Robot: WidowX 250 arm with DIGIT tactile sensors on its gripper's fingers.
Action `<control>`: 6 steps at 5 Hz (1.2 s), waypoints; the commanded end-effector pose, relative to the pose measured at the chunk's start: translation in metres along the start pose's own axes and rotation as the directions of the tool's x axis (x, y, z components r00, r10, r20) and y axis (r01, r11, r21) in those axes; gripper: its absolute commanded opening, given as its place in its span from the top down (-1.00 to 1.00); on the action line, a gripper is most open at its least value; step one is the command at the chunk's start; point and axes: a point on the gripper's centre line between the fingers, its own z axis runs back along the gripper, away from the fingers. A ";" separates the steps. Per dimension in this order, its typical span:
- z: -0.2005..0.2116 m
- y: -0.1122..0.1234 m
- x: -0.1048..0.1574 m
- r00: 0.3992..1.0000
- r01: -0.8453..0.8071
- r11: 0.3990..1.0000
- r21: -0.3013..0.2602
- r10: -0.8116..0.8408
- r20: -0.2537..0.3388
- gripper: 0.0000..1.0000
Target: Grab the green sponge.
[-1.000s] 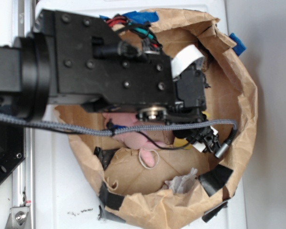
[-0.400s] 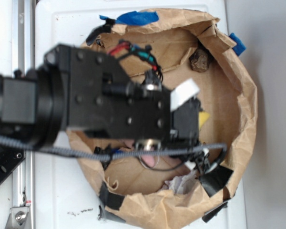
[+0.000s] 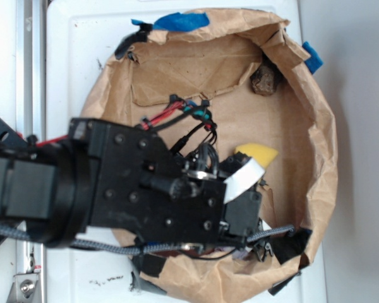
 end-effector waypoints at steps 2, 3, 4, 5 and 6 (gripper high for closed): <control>0.004 0.013 -0.005 0.996 -0.086 0.996 -0.008 0.086 0.029 -1.00; 0.010 0.019 -0.017 0.993 -0.113 0.994 -0.007 0.113 0.041 -1.00; 0.014 0.019 -0.022 0.991 -0.125 0.992 -0.012 0.125 0.041 -1.00; 0.017 0.018 -0.025 0.990 -0.138 0.990 -0.009 0.139 0.037 -1.00; 0.020 0.020 -0.012 0.986 -0.162 0.987 -0.009 0.162 0.036 -1.00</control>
